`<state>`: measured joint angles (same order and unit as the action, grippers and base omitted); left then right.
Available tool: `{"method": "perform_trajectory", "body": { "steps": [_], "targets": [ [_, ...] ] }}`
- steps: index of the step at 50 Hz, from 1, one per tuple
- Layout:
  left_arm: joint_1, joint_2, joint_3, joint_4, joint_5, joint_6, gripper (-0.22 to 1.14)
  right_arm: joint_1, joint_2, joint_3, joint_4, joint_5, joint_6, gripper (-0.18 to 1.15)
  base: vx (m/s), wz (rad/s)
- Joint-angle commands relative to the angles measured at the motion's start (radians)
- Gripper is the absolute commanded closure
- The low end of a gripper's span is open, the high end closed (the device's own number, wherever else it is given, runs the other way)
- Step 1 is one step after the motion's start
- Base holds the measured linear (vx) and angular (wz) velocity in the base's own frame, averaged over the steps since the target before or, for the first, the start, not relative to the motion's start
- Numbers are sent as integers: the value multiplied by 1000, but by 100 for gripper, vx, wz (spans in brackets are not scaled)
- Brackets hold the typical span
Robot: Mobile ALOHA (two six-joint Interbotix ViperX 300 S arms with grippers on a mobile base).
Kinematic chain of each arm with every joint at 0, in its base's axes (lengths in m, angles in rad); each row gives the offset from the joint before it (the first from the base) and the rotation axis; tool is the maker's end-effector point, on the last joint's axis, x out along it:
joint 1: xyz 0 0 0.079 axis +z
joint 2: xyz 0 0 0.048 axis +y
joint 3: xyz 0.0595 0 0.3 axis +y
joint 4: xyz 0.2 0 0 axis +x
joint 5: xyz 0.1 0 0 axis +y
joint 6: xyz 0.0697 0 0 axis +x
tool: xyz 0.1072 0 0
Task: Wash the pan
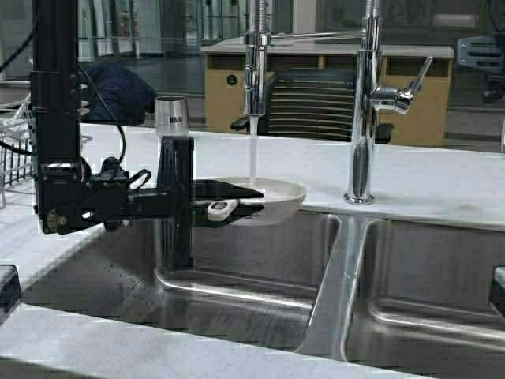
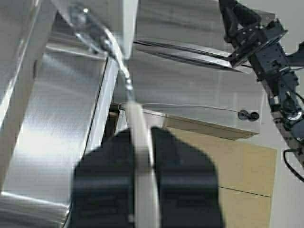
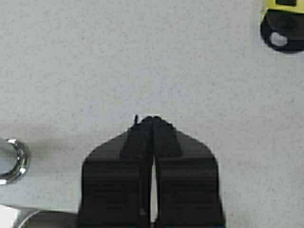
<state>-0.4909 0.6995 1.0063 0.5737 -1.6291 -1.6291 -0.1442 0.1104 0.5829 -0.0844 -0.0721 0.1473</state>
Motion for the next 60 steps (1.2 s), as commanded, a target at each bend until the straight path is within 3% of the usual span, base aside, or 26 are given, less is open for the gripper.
{"method": "perform_trajectory", "body": {
  "steps": [1, 7, 35, 48, 60],
  "targets": [
    [-3, -20, -12, -2, -20, 11, 89, 21, -2, -46, -2, -11, -2, 83, 0, 0],
    [-3, -20, -14, -2, -18, 11, 89, 46, 25, -77, -2, -9, 0, 92, 0, 0],
    [-3, -14, -17, -3, -20, 12, 89, 204, 140, -249, -6, 32, -11, 91, 0, 0],
    [-3, 31, -54, -12, -71, 23, 89, 273, 129, -291, -81, 75, -75, 91, 0, 0],
    [-3, 91, -104, -67, -98, 262, 89, 236, 2, -218, -75, 67, -74, 91, 0, 0]
  ]
}}
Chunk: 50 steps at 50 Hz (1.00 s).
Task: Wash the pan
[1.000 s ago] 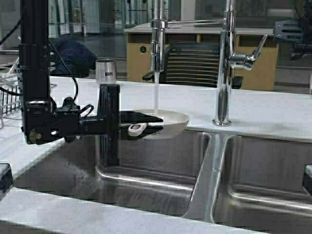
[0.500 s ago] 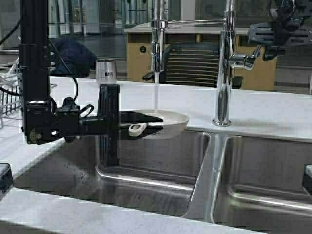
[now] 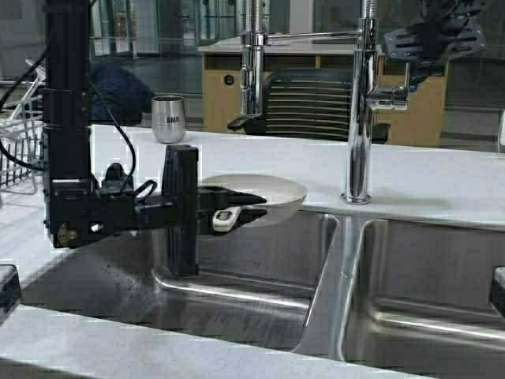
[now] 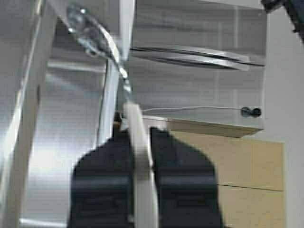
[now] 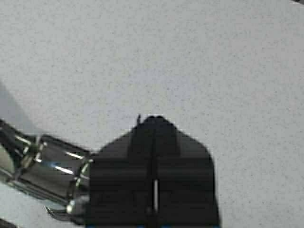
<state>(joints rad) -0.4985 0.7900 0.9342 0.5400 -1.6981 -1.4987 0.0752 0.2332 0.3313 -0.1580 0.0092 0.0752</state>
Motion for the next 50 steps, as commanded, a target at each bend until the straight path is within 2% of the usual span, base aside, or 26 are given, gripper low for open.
{"method": "perform_trajectory", "body": {
  "steps": [1, 8, 14, 21, 30, 39, 45, 50],
  "targets": [
    [5, 2, -31, -44, -29, 153, 89, 11, -138, 44, -2, -15, -2, 91, 0, 0],
    [5, -2, -9, -152, -18, 199, 89, -15, -255, 130, 5, -20, -2, 91, 0, 0],
    [5, -18, 25, -222, 80, 186, 89, -15, -344, 222, 43, -20, 3, 91, 0, 0],
    [5, -43, 46, -212, 236, 92, 89, -15, -408, 305, 101, -11, 25, 91, 0, 0],
    [5, -9, 18, -123, 181, -32, 89, 17, -515, 385, 83, 29, 15, 91, 0, 0],
    [5, 123, -66, -94, -71, -17, 89, 69, -663, 460, 72, 63, 11, 91, 0, 0],
    [11, 163, -69, -114, -38, 69, 89, 71, -747, 509, 72, 29, 11, 90, 0, 0],
    [26, 112, -35, -144, -2, 120, 89, 71, -790, 523, 72, 5, 11, 91, 0, 0]
  ]
}}
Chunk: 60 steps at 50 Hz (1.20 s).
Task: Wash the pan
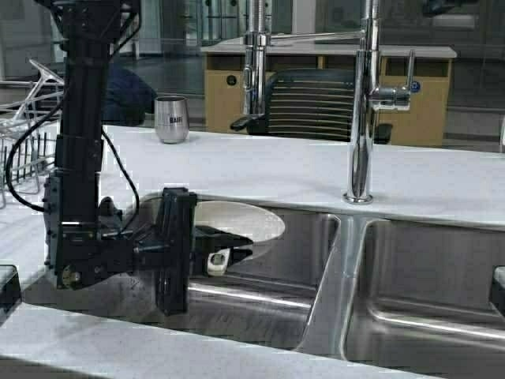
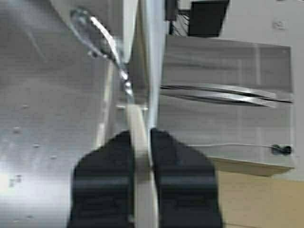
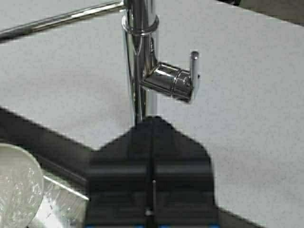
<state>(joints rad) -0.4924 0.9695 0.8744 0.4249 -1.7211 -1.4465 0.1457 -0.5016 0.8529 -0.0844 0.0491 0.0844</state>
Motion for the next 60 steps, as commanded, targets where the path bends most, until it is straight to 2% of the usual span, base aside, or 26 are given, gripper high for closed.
{"method": "perform_trajectory", "body": {
  "steps": [1, 9, 18, 25, 29, 33, 39, 46, 60],
  "targets": [
    [23, -80, 32, -32, 43, 77, 89, 0, -58, 3, -2, -35, 2, 91, 0, 0],
    [31, -253, 84, -6, 357, 140, 88, 0, -54, 11, -2, -43, 5, 91, 0, 0],
    [31, -543, 84, 14, 969, 253, 88, 0, -55, 9, 3, -43, 9, 91, 0, 0],
    [29, -732, 11, 41, 1465, 365, 88, 0, -55, 8, 8, -46, 12, 91, 0, 0],
    [15, -808, -57, 69, 1755, 486, 88, 3, -55, 9, 14, -54, 12, 91, 0, 1],
    [-9, -861, -121, 104, 1965, 630, 88, 8, -54, 9, 20, -55, 12, 91, 0, 0],
    [-49, -920, -170, 104, 2074, 772, 88, 17, -55, 5, 21, -55, 12, 91, 0, 0],
    [-60, -956, -184, 98, 2149, 785, 88, 20, -55, 5, 21, -55, 12, 91, 0, 0],
    [-64, -885, -143, 112, 2123, 811, 88, 21, -57, 9, 29, -55, 12, 91, 0, 0]
  ]
}}
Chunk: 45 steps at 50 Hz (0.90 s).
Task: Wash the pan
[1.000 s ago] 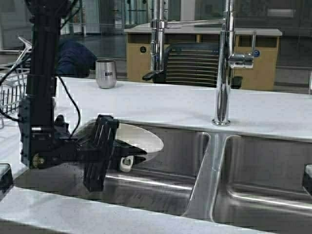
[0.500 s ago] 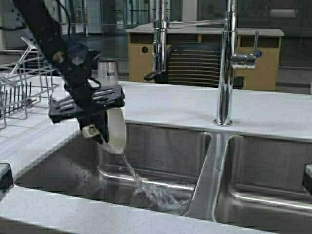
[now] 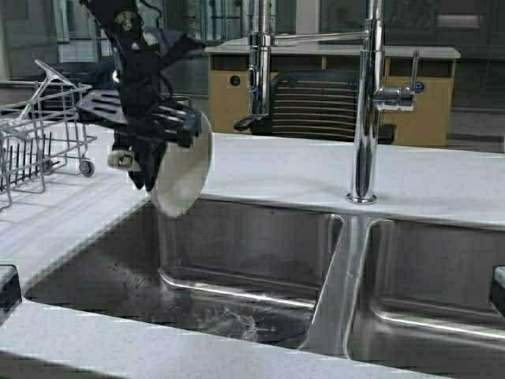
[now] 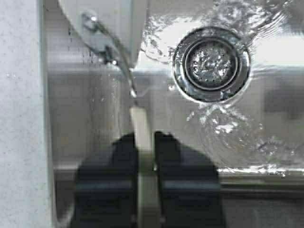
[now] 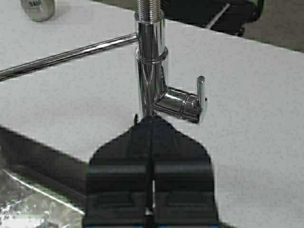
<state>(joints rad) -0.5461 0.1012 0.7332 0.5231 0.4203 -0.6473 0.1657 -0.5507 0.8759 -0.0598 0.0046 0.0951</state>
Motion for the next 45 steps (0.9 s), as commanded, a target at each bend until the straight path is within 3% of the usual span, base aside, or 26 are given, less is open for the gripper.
{"method": "perform_trajectory", "body": {
  "steps": [1, 9, 27, 45],
  "targets": [
    [-12, -28, -2, 17, -23, 21, 88, 0, -8, -14, 3, -11, 2, 91, 0, 0],
    [0, -109, -18, 58, -6, 130, 88, 9, -8, -14, 5, -11, 2, 91, 0, 0],
    [146, -328, -63, 92, 41, 265, 88, 12, -5, -15, 3, -11, 2, 91, 0, 0],
    [394, -423, -104, 146, 91, 377, 89, 12, 0, -20, 5, -11, 3, 91, 0, 0]
  ]
}}
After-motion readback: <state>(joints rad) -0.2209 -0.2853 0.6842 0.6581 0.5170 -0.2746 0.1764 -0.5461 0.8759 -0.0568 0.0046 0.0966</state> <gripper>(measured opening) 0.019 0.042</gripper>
